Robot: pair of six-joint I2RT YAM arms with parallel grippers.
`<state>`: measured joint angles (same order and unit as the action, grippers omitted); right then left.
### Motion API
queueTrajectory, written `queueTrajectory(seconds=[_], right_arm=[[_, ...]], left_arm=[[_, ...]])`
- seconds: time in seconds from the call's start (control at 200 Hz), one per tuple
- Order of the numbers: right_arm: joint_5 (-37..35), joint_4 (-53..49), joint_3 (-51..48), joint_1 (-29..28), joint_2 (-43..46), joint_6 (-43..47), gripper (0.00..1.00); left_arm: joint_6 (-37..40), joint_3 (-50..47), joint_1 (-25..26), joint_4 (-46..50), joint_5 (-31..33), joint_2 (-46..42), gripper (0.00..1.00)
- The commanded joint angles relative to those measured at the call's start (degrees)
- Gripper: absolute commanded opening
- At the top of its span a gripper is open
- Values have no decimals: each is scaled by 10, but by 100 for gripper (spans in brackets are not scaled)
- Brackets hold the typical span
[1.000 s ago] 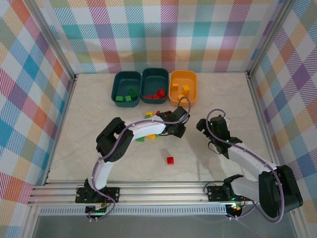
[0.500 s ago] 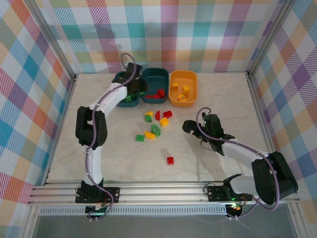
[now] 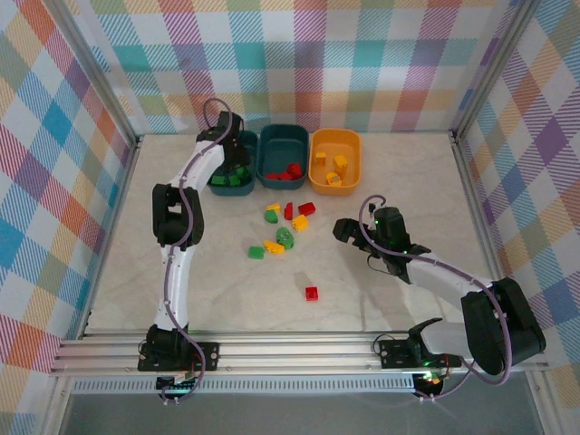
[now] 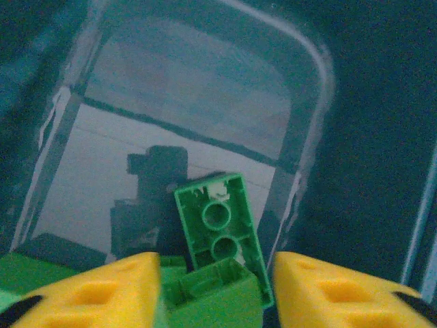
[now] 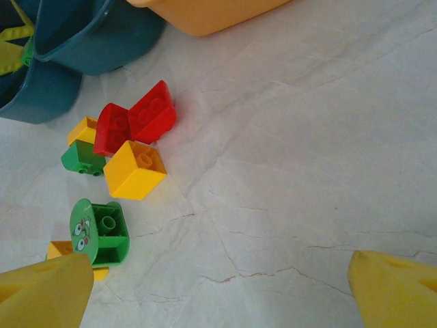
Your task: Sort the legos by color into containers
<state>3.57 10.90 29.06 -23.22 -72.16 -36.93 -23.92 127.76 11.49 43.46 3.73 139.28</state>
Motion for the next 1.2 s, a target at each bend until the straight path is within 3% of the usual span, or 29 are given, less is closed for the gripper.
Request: queueTrajectory(seconds=[0.0, 0.095, 0.22, 0.39, 0.52, 0.595, 0.875, 1.195], right_arm=[[8, 3, 19, 1, 12, 14, 96], [9, 4, 19, 1, 10, 14, 96], [6, 1, 18, 1, 14, 14, 96], [2, -3, 19, 1, 14, 12, 97], [1, -3, 20, 1, 9, 7, 96], [5, -2, 21, 1, 3, 2, 96], [19, -2, 25, 1, -8, -5, 96], [0, -18, 22, 2, 22, 5, 96]], left_arm=[[16, 20, -1, 13, 5, -33, 59], [26, 18, -1, 14, -7, -55, 71], [16, -43, 2, -19, -32, -133, 76], [-31, -301, 40, -129, -66, -306, 79], [-94, -496, 93, -204, -32, -397, 77], [-113, -560, 118, -237, -20, -415, 75], [-102, -542, 167, -221, -11, -344, 72], [-75, -483, 173, -219, 8, -244, 62]])
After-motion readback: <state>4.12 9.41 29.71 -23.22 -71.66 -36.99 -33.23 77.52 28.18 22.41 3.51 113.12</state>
